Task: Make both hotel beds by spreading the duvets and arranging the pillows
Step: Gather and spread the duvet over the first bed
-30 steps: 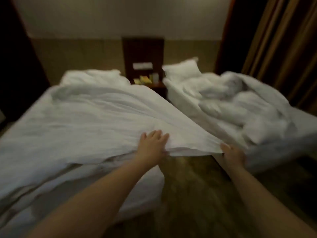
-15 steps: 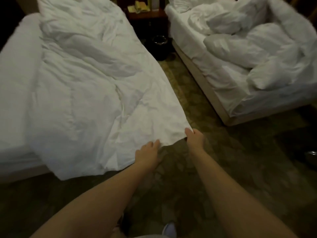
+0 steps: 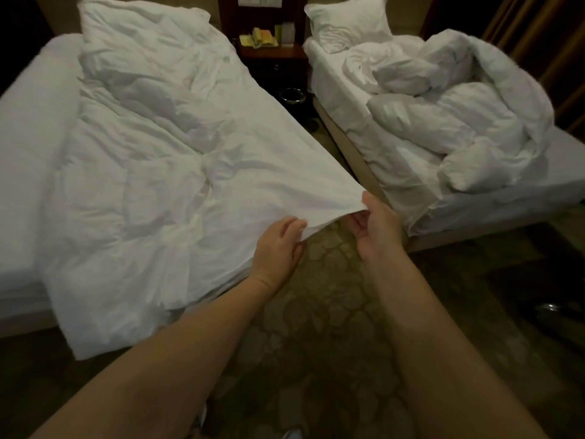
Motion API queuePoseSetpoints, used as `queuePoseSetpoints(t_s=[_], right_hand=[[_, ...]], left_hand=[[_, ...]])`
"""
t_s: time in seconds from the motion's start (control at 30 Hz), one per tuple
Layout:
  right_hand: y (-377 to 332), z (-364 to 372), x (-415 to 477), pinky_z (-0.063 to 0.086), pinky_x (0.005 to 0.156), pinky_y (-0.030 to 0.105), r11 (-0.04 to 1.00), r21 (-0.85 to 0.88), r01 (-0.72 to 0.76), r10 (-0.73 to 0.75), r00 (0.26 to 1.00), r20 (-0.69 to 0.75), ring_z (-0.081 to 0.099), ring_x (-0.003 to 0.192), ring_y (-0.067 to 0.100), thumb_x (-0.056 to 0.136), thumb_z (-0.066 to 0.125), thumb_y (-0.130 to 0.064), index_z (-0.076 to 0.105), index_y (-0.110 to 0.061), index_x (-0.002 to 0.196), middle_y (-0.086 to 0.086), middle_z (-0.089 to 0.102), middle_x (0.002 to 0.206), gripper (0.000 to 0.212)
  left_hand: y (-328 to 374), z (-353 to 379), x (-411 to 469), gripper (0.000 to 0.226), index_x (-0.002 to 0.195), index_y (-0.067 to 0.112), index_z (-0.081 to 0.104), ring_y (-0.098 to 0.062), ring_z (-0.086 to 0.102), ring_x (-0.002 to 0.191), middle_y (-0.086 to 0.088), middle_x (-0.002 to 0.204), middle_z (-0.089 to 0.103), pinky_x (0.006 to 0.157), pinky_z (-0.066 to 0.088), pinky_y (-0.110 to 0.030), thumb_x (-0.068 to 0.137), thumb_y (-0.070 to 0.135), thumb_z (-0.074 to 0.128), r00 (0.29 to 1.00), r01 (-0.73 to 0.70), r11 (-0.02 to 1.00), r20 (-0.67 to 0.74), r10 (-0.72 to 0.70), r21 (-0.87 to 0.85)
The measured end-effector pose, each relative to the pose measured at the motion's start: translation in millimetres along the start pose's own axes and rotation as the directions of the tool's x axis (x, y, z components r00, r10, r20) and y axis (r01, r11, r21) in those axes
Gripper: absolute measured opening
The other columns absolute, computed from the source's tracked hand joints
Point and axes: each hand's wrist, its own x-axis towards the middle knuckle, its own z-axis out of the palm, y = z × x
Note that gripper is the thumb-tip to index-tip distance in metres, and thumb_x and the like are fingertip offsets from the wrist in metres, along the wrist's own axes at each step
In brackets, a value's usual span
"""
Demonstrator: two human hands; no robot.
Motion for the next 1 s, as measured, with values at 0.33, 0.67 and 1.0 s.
queuePoseSetpoints(t_s=[0.33, 0.67, 1.0], right_hand=[[2, 28, -5, 0.053, 0.064, 0.025, 0.999, 0.017, -0.043, 0.041, 0.996, 0.073, 0.061, 0.082, 0.015, 0.095, 0.056, -0.009, 0.057, -0.011, 0.087, 0.007, 0.062, 0.091, 0.008], [-20, 15, 13, 0.053, 0.059, 0.026, 0.983, 0.152, -0.098, 0.093, 0.995, 0.038, 0.062, 0.075, 0.016, 0.095, 0.055, -0.007, 0.058, -0.007, 0.086, 0.008, 0.062, 0.085, 0.009], [-26, 23, 12, 0.055, 0.059, 0.025, 0.97, 0.206, -0.131, 0.115, 0.99, 0.086, 0.063, 0.076, 0.017, 0.094, 0.056, -0.008, 0.058, -0.004, 0.087, 0.01, 0.064, 0.085, 0.008]], left_hand=[[-31, -85, 62, 0.016, 0.067, 0.011, 0.046, -0.029, 0.047, 0.065, -0.018, 0.073, 0.053, 0.058, 0.028, -0.034, 0.076, -0.003, 0.049, 0.974, 0.186, 0.971, -0.16, -0.162, 0.151], [-10, -22, 21, 0.013, 0.102, 0.02, 0.046, -0.016, 0.048, 0.075, 0.001, 0.085, 0.049, 0.068, 0.037, -0.025, 0.094, 0.031, 0.048, 0.963, 0.037, 0.993, 0.268, -0.005, -0.114], [-28, -8, 14, 0.033, 0.097, 0.009, 0.065, -0.03, 0.061, 0.078, -0.011, 0.097, 0.064, 0.059, 0.052, -0.032, 0.079, 0.03, 0.048, 0.994, -0.08, 0.941, 0.102, 0.049, 0.329]])
